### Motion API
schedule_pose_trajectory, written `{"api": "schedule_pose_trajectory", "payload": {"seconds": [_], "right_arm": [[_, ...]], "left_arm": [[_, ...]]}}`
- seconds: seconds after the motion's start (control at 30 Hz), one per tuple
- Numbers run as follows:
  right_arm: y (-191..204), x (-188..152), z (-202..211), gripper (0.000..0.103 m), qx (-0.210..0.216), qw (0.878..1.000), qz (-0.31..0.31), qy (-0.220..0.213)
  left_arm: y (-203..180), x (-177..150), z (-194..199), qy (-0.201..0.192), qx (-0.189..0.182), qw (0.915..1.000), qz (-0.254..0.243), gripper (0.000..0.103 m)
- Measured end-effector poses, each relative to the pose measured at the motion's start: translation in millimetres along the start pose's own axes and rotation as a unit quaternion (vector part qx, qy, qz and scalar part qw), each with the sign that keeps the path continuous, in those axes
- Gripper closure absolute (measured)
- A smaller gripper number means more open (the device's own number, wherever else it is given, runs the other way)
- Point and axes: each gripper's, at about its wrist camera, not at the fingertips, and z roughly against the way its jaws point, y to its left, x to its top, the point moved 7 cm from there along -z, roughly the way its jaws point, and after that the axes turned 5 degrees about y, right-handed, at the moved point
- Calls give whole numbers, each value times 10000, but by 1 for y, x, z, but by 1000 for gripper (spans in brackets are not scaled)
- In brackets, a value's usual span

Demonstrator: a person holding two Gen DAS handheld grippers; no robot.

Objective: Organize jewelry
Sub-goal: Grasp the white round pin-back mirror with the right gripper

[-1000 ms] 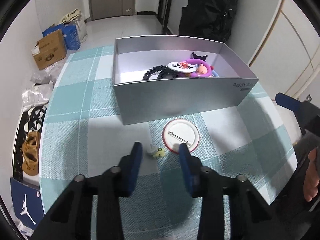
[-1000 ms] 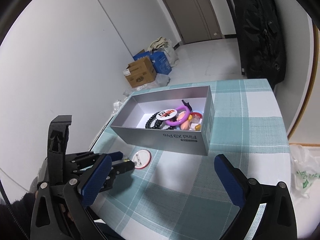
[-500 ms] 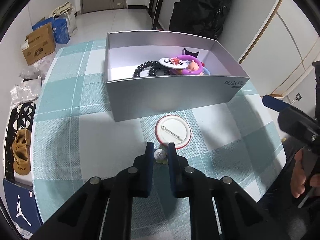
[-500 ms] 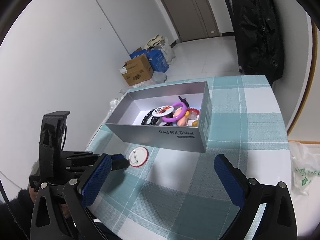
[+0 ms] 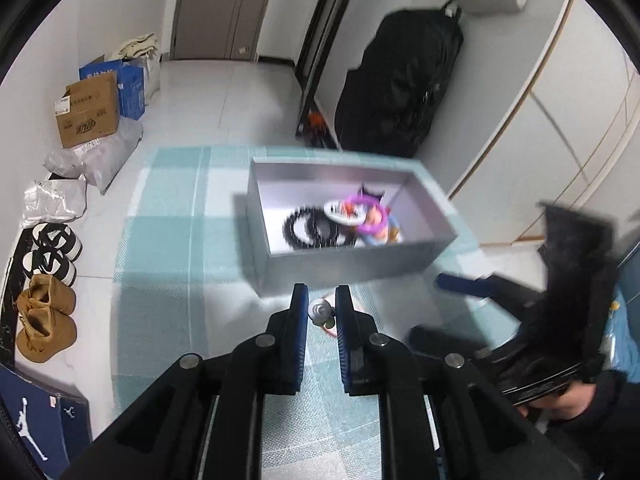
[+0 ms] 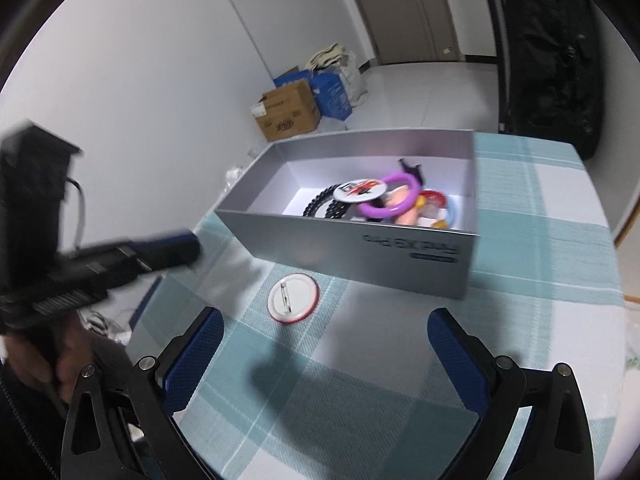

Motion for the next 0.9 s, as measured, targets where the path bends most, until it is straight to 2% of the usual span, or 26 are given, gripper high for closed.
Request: {"api": "schedule_pose_trajectory", "payload": {"seconds": [0.2,0.3,0.43,0.53,0.73,0.9], "right_arm": [[16,8,-19,5,-3,9997,222,83],[25,10,-27,10,-157,9987,467,125],[36,4,-43,28,-410,9953,829,290],[42,1,-53,36,-667,9913,1054,427],[42,2,-57,60,-1094,9853,1256,387],[44,-1,-55,62,-1083,9837,1368,432]], "left_arm": [[6,10,11,-250,-157,9994,201,94],[8,13,13,-309,-238,9989,250,94],[15,16,17,-334,-385,9978,416,94],[17,17,19,-350,-446,9972,486,94],[18,19,20,-358,-441,9972,495,94],[18,18,20,-352,-426,9972,508,94]]}}
